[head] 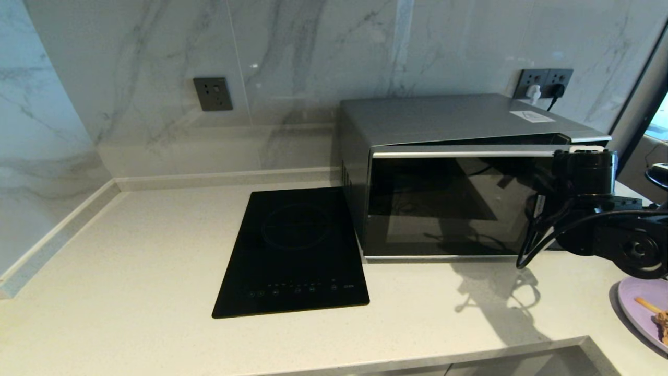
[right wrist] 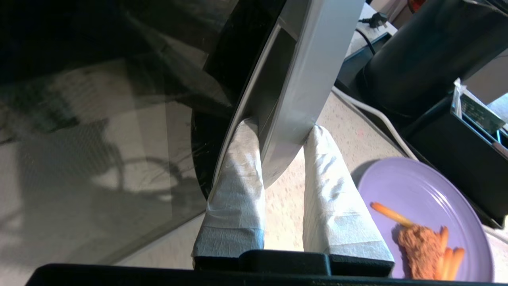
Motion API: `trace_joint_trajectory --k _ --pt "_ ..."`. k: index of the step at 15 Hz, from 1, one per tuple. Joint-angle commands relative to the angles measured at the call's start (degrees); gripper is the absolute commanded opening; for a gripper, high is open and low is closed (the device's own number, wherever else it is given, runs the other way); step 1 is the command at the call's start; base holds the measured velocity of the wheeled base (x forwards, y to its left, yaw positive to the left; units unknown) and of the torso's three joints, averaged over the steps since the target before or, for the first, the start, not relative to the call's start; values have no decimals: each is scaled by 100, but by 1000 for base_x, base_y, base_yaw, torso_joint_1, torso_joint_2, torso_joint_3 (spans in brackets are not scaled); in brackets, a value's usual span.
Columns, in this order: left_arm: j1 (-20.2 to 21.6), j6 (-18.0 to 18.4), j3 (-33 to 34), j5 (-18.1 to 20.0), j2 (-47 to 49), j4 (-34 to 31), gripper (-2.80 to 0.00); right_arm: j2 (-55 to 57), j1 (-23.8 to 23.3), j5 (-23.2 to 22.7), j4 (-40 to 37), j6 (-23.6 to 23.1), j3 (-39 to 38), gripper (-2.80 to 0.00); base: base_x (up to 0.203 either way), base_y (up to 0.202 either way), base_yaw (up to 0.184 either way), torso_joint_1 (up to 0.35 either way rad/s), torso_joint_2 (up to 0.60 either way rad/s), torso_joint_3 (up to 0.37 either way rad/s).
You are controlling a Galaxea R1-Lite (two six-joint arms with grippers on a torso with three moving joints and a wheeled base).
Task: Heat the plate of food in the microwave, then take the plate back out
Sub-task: Open the microwave oven
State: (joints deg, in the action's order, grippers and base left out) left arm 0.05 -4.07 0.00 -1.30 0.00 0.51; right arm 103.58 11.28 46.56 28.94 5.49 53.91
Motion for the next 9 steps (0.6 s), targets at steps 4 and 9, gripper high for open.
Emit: trace_joint_trajectory --k 4,9 --pt "4 -6 0 -2 9 2 -280 -675 244 -15 88 -5 -653 0 0 0 0 0 0 0" --pt "4 -6 0 -2 9 2 -280 -841 333 -15 111 -49 -943 0 0 0 0 0 0 0"
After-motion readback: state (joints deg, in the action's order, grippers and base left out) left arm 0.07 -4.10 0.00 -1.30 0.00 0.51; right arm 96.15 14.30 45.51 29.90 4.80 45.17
